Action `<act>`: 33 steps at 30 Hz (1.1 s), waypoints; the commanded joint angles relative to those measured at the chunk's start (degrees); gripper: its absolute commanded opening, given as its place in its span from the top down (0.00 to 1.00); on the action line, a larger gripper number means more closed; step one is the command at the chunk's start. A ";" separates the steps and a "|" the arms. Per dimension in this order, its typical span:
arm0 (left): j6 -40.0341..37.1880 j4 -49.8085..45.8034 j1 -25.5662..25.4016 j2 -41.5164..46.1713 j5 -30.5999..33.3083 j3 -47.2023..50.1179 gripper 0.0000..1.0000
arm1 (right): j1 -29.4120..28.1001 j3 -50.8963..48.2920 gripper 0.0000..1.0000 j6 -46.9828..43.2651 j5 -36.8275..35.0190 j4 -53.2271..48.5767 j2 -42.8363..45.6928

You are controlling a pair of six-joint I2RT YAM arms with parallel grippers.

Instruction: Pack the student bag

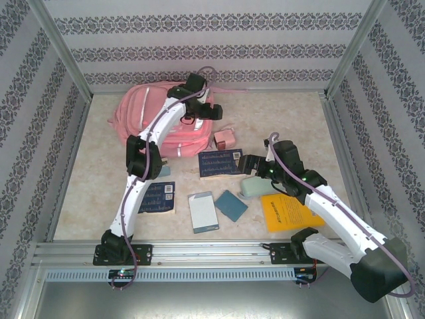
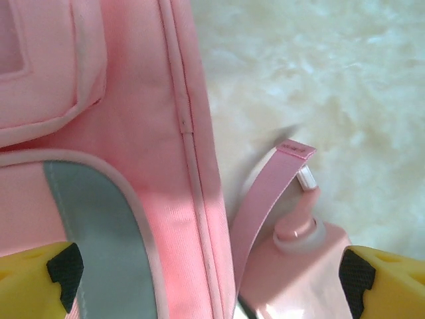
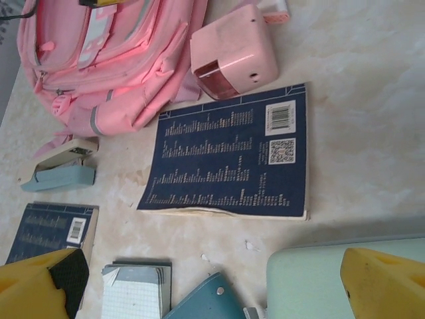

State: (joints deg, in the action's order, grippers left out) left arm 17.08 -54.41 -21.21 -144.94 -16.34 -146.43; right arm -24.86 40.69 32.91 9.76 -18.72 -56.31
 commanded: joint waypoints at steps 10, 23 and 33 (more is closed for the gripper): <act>6.97 -6.29 1.94 31.08 4.32 9.72 0.00 | -2.50 5.84 0.03 1.24 -8.46 -1.92 -1.88; 25.10 12.08 12.83 78.42 6.34 73.92 0.00 | -11.52 25.68 0.06 15.81 -8.54 5.40 -33.39; 22.35 14.56 13.49 83.97 10.74 81.59 0.00 | -16.62 42.53 0.24 31.94 -13.43 2.93 -54.94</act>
State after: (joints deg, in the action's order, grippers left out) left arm 39.35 -43.31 -8.43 -62.43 -8.03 -66.04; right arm -40.07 81.10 56.07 -1.13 -15.09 -107.68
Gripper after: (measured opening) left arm 0.998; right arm 0.777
